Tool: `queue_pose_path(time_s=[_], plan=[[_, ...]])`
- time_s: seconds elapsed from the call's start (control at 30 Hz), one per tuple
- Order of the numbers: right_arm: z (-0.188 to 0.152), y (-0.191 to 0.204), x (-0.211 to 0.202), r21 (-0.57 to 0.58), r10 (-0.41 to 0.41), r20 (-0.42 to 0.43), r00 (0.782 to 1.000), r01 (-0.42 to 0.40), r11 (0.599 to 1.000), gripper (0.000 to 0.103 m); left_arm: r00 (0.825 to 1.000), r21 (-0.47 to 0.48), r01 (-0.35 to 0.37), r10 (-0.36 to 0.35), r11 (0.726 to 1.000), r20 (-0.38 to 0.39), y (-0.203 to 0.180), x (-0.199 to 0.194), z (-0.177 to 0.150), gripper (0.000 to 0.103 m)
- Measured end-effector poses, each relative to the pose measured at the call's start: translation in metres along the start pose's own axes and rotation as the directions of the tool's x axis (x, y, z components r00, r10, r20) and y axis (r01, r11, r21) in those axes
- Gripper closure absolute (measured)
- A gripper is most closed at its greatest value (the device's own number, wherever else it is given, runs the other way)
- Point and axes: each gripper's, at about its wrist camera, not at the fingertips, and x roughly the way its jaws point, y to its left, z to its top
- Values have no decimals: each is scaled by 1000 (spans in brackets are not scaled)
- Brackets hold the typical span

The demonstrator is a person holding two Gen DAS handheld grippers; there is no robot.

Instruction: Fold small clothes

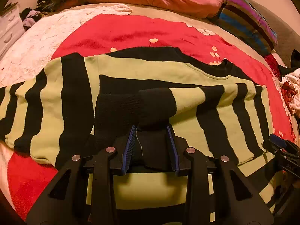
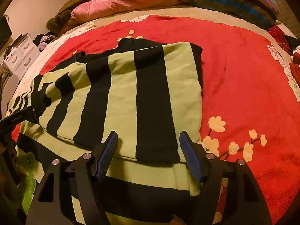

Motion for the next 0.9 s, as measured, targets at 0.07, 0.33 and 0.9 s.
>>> queue_pose_path(time_s=[0.07,0.33,0.9], plan=[[0,2,-5,-9,1,6,1000,-1,1000,35,999,-25,29,-28,999,27,0,-15,1,62],[-2,-1,-47,11,34,92,995,-35,999,28,995,-17,43,-41,999,93,-8,-56,-2,36],[2,30,-103,-30,100,193,976,-96,995,7,987,-85,-21,34,996,159,26,-120,-25,9]])
